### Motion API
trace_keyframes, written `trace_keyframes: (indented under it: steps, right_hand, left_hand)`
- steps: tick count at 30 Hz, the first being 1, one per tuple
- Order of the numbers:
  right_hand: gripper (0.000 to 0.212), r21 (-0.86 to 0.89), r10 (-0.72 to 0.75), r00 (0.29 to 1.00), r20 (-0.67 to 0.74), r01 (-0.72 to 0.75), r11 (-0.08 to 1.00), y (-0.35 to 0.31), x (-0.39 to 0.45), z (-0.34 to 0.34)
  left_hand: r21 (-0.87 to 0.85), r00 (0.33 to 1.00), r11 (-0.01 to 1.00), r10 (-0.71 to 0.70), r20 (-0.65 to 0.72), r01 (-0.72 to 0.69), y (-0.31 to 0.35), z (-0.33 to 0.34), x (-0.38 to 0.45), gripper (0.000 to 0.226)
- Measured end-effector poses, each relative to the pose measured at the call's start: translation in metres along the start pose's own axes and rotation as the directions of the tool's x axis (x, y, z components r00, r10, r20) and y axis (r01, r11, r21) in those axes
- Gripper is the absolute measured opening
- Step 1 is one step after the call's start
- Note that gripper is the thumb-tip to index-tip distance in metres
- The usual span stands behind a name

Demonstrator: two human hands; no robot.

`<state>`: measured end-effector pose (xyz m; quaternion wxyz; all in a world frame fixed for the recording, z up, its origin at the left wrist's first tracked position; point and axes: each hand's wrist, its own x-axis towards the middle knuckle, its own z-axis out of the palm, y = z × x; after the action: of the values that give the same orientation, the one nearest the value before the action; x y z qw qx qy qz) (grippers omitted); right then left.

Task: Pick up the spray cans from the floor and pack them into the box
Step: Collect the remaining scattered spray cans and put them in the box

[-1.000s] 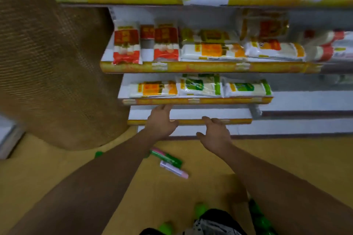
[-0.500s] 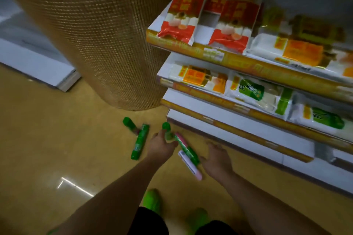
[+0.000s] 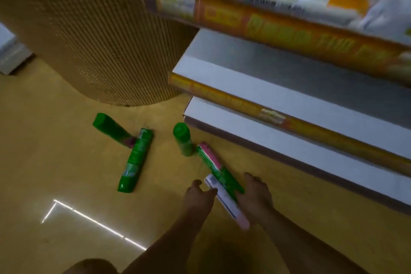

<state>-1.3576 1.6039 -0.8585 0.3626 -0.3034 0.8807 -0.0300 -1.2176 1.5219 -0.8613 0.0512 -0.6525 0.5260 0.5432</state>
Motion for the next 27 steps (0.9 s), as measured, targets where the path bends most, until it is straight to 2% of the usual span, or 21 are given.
trace_keyframes:
  steps: [5, 9, 12, 16, 20, 23, 27]
  right_hand:
    - [0.069, 0.001, -0.01, 1.0, 0.012, 0.01, 1.0, 0.018, 0.111, 0.089]
    - [0.067, 0.071, -0.019, 1.0, 0.019, 0.018, 0.997, 0.032, 0.165, 0.138]
    - [0.07, 0.135, -0.029, 1.0, -0.012, 0.03, 0.99, 0.041, 0.185, 0.159]
    - [0.067, 0.168, -0.045, 0.995, -0.084, 0.059, 0.984, 0.048, 0.193, 0.171]
    - [0.066, 0.147, -0.01, 0.998, -0.061, 0.019, 0.989, 0.045, 0.197, 0.169]
    - [0.06, 0.254, 0.027, 0.999, 0.025, -0.032, 0.967, 0.043, 0.191, 0.158]
    - [0.049, 0.438, 0.076, 0.983, 0.164, -0.142, 0.888, 0.043, 0.155, 0.134]
  left_hand:
    - [-0.087, 0.989, 0.988, -0.123, 0.079, 0.129, -0.074, 0.077, 0.092, 0.072]
    - [-0.19, 0.982, 0.968, -0.142, 0.125, 0.164, -0.104, 0.113, 0.137, 0.056]
    - [-0.282, 0.985, 0.947, -0.124, 0.116, 0.153, -0.127, 0.144, 0.166, 0.073]
    - [-0.309, 0.989, 0.942, -0.098, 0.108, 0.128, -0.119, 0.155, 0.164, 0.077]
    - [-0.326, 0.989, 0.934, -0.133, 0.06, 0.145, -0.105, 0.156, 0.157, 0.06]
    - [-0.282, 0.984, 0.943, -0.164, 0.062, 0.175, -0.107, 0.156, 0.162, 0.069]
    - [-0.261, 0.978, 0.942, -0.201, 0.064, 0.21, -0.093, 0.117, 0.126, 0.049]
